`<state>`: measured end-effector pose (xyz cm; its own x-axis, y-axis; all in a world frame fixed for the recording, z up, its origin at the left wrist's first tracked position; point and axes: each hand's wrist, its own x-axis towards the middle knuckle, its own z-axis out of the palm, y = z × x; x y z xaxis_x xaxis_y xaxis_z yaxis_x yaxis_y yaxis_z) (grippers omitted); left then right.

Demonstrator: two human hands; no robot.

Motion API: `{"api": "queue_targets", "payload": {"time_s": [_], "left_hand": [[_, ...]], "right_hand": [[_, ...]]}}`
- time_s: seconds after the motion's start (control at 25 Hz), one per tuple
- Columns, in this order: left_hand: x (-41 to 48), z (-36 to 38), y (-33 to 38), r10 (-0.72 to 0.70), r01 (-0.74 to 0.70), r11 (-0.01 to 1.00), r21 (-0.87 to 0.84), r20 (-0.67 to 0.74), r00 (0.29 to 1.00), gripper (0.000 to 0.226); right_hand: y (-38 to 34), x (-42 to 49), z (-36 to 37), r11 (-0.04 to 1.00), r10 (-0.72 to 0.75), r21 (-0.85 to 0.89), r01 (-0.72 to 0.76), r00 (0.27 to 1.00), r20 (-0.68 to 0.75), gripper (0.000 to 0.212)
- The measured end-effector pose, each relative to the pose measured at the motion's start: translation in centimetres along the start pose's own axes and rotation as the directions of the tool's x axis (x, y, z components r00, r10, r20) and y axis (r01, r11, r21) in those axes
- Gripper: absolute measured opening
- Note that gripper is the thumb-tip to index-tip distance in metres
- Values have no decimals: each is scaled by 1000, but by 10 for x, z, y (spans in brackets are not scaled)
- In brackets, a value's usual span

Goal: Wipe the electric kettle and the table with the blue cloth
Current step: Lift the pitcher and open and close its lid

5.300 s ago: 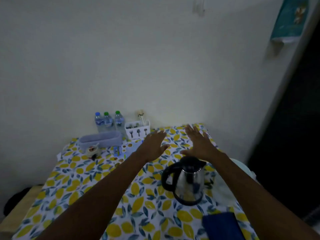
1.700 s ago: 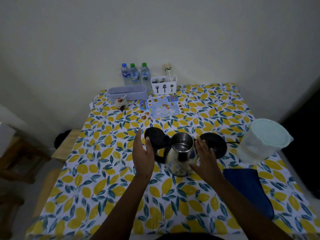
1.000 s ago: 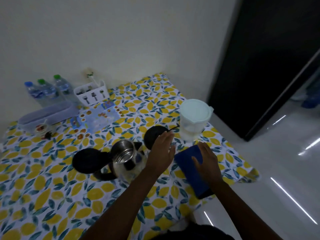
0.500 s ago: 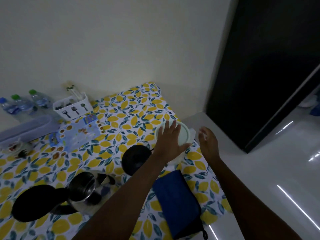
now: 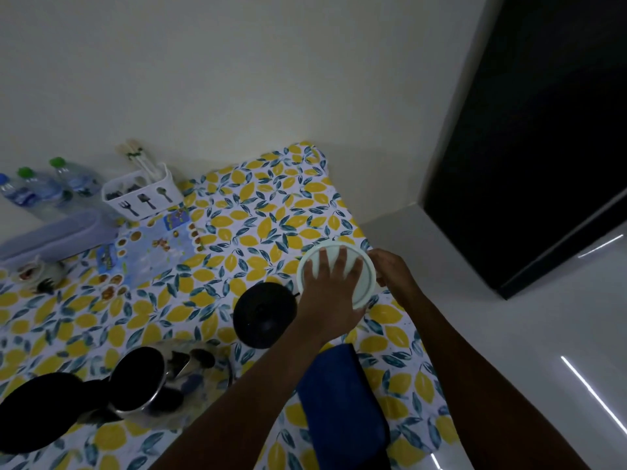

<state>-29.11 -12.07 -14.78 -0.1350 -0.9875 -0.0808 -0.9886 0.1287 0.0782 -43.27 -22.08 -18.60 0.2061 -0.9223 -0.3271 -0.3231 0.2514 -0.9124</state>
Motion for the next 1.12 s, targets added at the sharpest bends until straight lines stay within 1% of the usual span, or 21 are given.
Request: {"api": "queue_targets", "payload": {"time_s": [0.08,0.2,0.32,0.4,0.48,0.56,0.72,0.84,0.96,1.12], "left_hand": [[0,-2,1,7,-7,1000,21,0,1000,81],[-2,-7,3,22,-24,997,69,33,999,80],[-11,-17,-8,76,-80,994,74,57,995,77],[-24,-23,-18,91,-94,995,41,68,994,75],[-42,-27,-24,83,-84,996,8,68,994,74],[-62,-31,-28,63,-63,998,-16,44,997,73],[-111,-37,-44,-63,59,990,-130,-27,998,73],[-148,-44,-62,-135,115,981,-158,-118,984,72],[-178,-55,-86,-183,139,965,-222,-190,965,72],[-210,-61,-108,-264,187,938,-293,-250,932,68]], "right_hand": [[3,0,-1,998,-28,50,27,1000,13,21],[6,-6,2,988,-23,152,30,999,-43,14],[4,-20,12,971,-17,237,40,995,-98,16],[1,-31,21,967,-48,242,81,989,-139,23],[-2,-43,29,965,-91,230,125,984,-155,26],[-10,-56,39,964,-129,215,157,982,-137,28],[-42,-79,69,966,-224,118,230,973,-62,32],[-74,-97,98,955,-295,45,295,955,4,30],[-103,-116,129,925,-378,-22,380,924,54,30],[-139,-136,167,898,-418,-103,428,902,104,31]]}}
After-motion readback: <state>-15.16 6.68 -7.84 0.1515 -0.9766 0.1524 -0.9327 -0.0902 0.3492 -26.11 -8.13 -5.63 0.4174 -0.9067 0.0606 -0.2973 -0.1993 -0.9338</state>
